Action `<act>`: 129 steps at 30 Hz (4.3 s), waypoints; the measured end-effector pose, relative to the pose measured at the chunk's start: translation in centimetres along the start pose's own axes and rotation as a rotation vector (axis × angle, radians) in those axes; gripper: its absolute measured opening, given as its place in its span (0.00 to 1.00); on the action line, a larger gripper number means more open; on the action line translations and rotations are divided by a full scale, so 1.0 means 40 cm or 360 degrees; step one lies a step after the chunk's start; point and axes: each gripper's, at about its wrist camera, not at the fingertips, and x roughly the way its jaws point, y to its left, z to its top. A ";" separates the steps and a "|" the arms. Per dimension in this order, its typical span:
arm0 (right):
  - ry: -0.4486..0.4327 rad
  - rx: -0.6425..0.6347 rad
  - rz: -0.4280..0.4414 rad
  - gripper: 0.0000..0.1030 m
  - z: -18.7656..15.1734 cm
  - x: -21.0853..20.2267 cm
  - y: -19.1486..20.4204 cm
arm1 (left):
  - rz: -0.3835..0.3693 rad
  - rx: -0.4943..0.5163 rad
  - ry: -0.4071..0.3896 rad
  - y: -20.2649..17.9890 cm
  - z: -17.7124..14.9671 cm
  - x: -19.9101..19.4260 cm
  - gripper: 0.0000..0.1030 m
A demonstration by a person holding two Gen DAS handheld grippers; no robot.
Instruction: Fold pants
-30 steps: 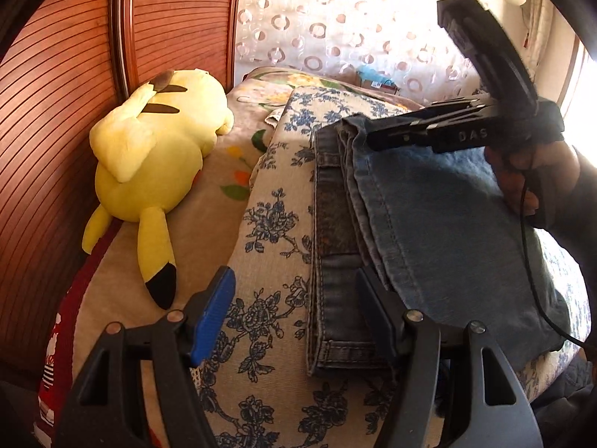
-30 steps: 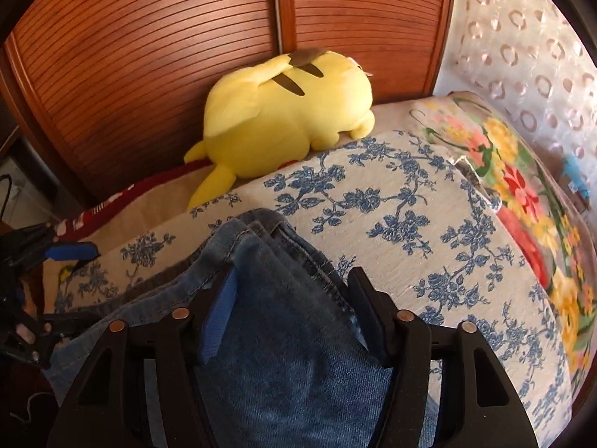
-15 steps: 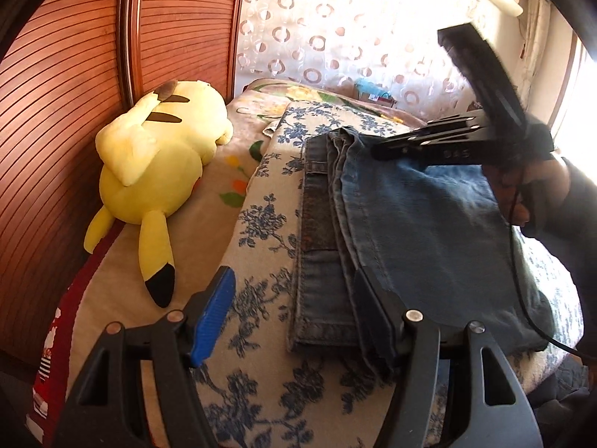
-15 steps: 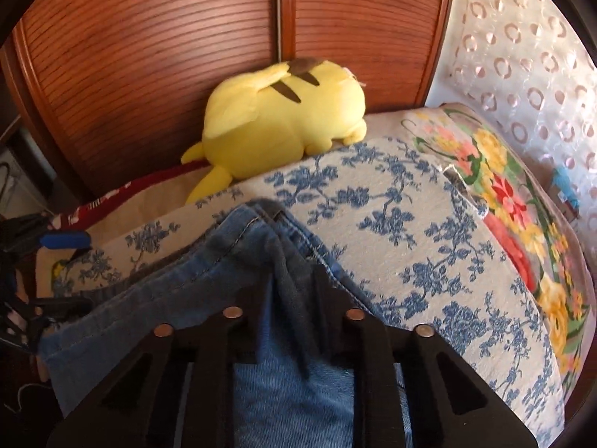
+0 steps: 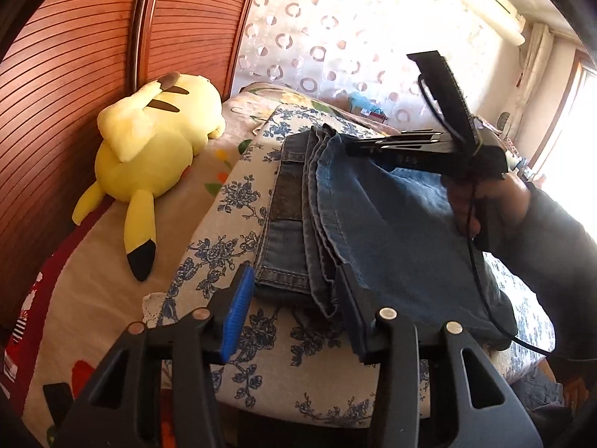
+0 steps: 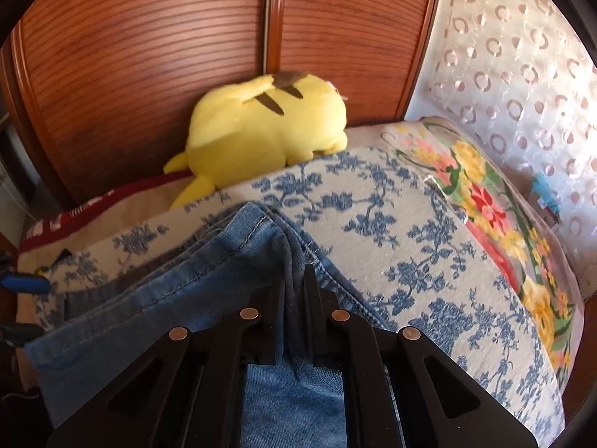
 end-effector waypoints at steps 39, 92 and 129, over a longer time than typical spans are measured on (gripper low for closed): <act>-0.0183 0.0037 -0.0014 0.06 -0.010 -0.042 -0.001 | -0.0152 -0.0004 -0.0024 -0.061 -0.028 0.004 0.10; -0.0080 0.0579 -0.0144 0.30 -0.259 -0.204 -0.248 | 0.0117 0.0327 0.0098 -0.123 0.070 0.146 0.57; -0.0120 0.0822 -0.0165 0.48 -0.506 -0.338 0.063 | -0.0013 0.0705 0.0147 -0.262 0.264 0.399 0.57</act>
